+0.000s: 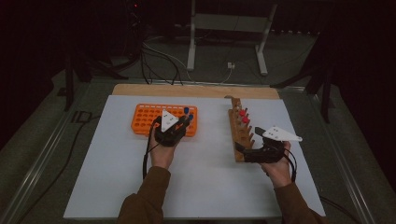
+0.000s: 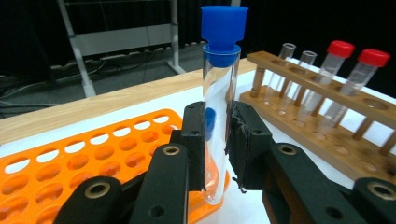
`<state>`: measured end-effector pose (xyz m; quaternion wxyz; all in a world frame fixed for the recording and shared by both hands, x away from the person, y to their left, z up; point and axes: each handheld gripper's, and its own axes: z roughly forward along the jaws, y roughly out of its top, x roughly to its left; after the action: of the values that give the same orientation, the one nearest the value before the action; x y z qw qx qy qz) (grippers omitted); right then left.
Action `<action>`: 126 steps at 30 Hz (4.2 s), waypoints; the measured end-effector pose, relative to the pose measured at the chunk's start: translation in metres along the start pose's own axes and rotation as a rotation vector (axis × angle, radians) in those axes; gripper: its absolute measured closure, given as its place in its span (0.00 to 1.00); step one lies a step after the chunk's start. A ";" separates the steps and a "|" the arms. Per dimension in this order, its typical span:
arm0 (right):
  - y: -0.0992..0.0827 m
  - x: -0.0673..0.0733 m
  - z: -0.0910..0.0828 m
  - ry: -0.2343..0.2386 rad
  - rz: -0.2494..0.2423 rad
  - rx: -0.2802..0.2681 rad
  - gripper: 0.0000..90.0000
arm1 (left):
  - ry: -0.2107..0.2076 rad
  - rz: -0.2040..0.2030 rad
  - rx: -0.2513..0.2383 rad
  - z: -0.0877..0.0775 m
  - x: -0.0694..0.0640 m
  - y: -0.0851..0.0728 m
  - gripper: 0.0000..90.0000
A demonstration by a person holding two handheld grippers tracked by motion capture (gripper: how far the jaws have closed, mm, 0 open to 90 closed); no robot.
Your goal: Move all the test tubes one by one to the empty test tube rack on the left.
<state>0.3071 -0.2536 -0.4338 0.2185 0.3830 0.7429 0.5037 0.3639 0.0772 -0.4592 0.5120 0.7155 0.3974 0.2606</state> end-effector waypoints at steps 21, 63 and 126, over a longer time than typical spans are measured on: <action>-0.001 0.000 -0.001 0.013 0.007 -0.006 0.00 | 0.072 -0.025 0.062 0.027 0.011 -0.011 0.86; -0.001 0.003 0.001 0.024 -0.002 -0.001 0.00 | 0.063 -0.097 0.119 0.015 0.016 -0.024 0.28; 0.001 -0.045 0.063 -0.148 0.041 0.113 0.82 | -0.012 -0.091 0.078 -0.062 0.013 -0.025 0.00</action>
<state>0.3802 -0.2522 -0.4606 0.2405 0.4460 0.7439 0.4357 0.3156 0.1246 -0.4623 0.4974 0.7178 0.4362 0.2168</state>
